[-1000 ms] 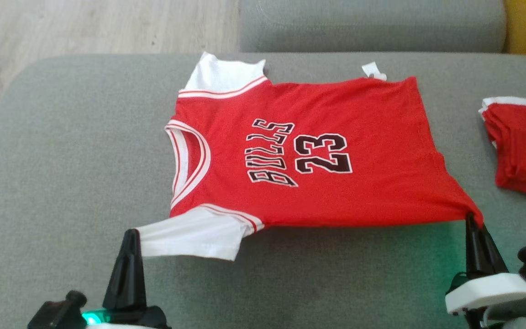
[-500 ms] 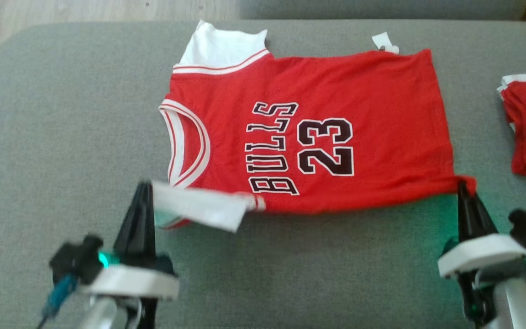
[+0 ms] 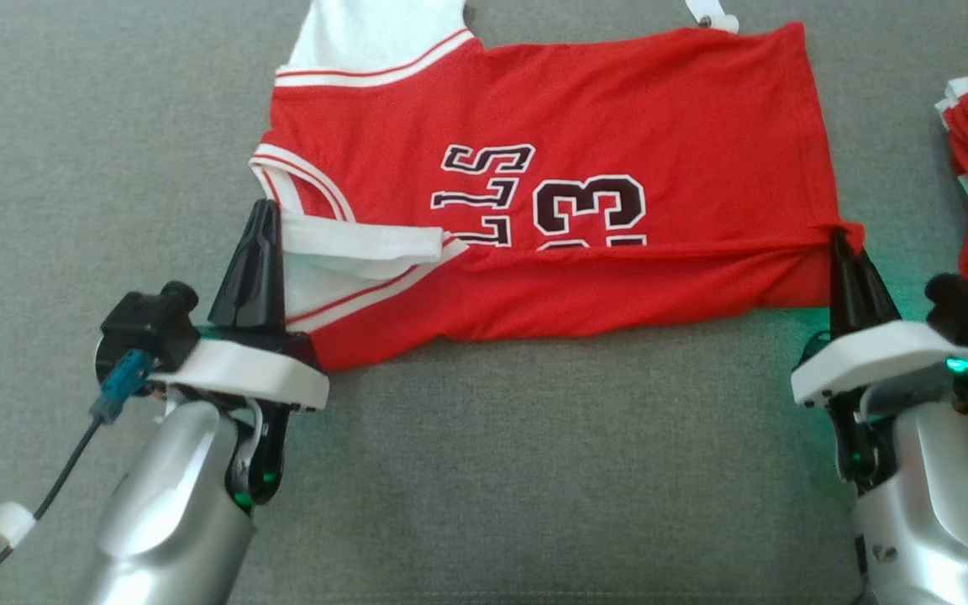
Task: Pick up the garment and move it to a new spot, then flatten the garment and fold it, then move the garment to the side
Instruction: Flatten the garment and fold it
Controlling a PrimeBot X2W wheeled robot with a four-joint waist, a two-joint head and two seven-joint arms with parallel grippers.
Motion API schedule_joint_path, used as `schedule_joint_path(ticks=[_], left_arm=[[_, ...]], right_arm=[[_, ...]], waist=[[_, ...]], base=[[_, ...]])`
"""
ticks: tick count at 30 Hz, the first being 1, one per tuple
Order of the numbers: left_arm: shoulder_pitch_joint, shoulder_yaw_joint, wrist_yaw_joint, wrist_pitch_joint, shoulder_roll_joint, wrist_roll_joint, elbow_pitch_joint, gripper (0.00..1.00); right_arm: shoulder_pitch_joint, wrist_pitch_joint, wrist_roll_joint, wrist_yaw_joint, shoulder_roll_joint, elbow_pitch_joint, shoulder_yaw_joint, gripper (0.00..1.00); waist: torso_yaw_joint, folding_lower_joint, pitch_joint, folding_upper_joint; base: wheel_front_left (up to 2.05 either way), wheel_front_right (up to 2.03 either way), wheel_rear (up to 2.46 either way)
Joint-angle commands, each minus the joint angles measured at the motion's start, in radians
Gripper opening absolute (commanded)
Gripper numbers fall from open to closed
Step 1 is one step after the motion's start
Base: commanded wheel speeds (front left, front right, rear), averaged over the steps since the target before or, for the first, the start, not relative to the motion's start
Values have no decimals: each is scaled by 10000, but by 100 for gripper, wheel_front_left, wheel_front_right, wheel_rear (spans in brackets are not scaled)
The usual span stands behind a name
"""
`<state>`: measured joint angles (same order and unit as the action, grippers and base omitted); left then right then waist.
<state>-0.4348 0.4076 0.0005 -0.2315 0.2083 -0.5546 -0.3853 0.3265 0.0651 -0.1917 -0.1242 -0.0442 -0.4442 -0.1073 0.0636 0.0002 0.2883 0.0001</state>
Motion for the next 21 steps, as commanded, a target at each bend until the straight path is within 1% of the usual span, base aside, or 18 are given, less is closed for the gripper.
schedule_joint_path(ticks=[1, 2, 3, 4, 5, 7, 8, 9, 11, 16, 18, 21], left_arm=[[-471, -424, -64, -157, 153, 83, 44, 0], [-571, -461, -92, -183, 111, 81, -117, 0], [-662, -511, -115, -210, 65, 80, -254, 0], [-742, -581, -126, -235, 10, 78, -367, 0], [-813, -648, -142, -254, -47, 81, -468, 0], [-924, -831, -149, -282, -171, 94, -623, 0], [-961, -904, -159, -289, -218, 124, -700, 22], [-989, -999, -174, -293, -262, 165, -738, 35], [-967, -1225, -236, -297, -350, 267, -727, 100], [-620, -1720, -457, -300, -593, 561, -545, 100], [-399, -1892, -684, -300, -744, 513, -324, 100], [-43, -2101, -852, -301, -830, 575, -39, 100]], right_arm=[[354, 92, 110, -65, -61, 128, 257, 0], [479, 117, 114, -65, -61, -13, 267, 5], [601, 146, 108, -65, -61, -159, 281, 38], [721, 184, 87, -65, -61, -301, 297, 77], [835, 223, 55, -65, -60, -447, 309, 100], [1062, 350, -6, -65, -60, -749, 313, 100], [1174, 458, 8, -65, -60, -875, 341, 100], [1286, 589, -42, -65, -60, -982, 382, 100], [1461, 864, -133, -65, -60, -1137, 494, 100], [1474, 1301, -68, -65, -60, -1245, 487, 100], [1305, 1369, -5, -65, -60, -1137, 439, 100], [860, 1361, 132, -65, -60, -842, 370, 100]], waist=[[-64, -2, 108, -1], [-70, -2, 132, -1], [-72, -2, 150, -1], [-74, -2, 165, -1], [-75, -2, 174, -1], [-79, -2, 184, -1], [-83, -2, 184, -1], [-86, -2, 181, -1], [-88, -2, 171, -1], [-99, -2, -6, -1], [-98, -2, -122, -1], [-94, -2, -327, -1]], base=[[0, 0, 0], [0, 0, 0], [0, 0, 0], [0, 0, 0], [0, 0, 0], [0, 0, 0], [0, 0, 0], [0, 0, 0], [0, 0, 0], [0, 0, 0], [0, 0, 0], [0, 0, 0]])
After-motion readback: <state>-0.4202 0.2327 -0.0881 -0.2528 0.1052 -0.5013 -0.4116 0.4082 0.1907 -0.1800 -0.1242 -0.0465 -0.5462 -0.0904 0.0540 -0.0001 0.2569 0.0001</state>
